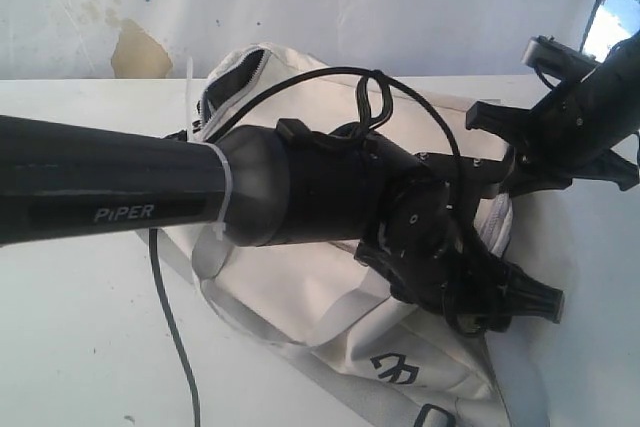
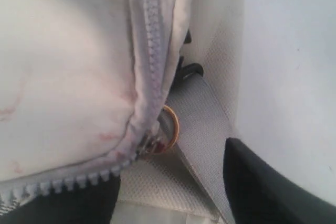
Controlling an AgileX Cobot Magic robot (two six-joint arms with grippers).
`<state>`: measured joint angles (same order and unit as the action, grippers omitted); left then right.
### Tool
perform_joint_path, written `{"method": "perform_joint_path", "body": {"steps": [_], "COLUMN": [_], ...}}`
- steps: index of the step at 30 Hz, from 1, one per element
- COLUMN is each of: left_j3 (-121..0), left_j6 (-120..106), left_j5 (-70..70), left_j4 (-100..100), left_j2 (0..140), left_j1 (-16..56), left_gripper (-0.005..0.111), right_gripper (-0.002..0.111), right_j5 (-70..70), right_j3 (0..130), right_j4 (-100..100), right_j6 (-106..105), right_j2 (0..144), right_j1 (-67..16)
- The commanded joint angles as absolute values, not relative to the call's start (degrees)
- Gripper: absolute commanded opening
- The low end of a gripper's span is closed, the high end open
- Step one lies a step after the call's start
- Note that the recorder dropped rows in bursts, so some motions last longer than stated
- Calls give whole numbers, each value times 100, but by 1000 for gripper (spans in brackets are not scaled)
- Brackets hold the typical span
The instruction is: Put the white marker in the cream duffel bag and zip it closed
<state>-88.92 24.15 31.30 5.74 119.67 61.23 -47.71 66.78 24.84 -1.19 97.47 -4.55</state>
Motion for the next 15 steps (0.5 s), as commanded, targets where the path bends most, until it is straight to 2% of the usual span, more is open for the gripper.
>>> {"method": "perform_joint_path", "body": {"steps": [1, 10, 15], "left_j3": [-8862, -8862, -8862], "left_j6": [2447, 2438, 2464], "left_j5": [2639, 2524, 3203], "left_j4": [568, 1197, 1401], "left_j2": [12001, 12308, 12213], "left_j1": [6138, 6138, 6138], "left_gripper": [62, 62, 62], "right_gripper": [0, 0, 0], "right_j5": [-4884, -4884, -4873], "right_j3": [6653, 6653, 6653], "right_j4": [2407, 2431, 2431], "right_j6": [-130, -130, -130], "right_j2": [9751, 9751, 9751], "right_j1": [-457, -457, -457]}}
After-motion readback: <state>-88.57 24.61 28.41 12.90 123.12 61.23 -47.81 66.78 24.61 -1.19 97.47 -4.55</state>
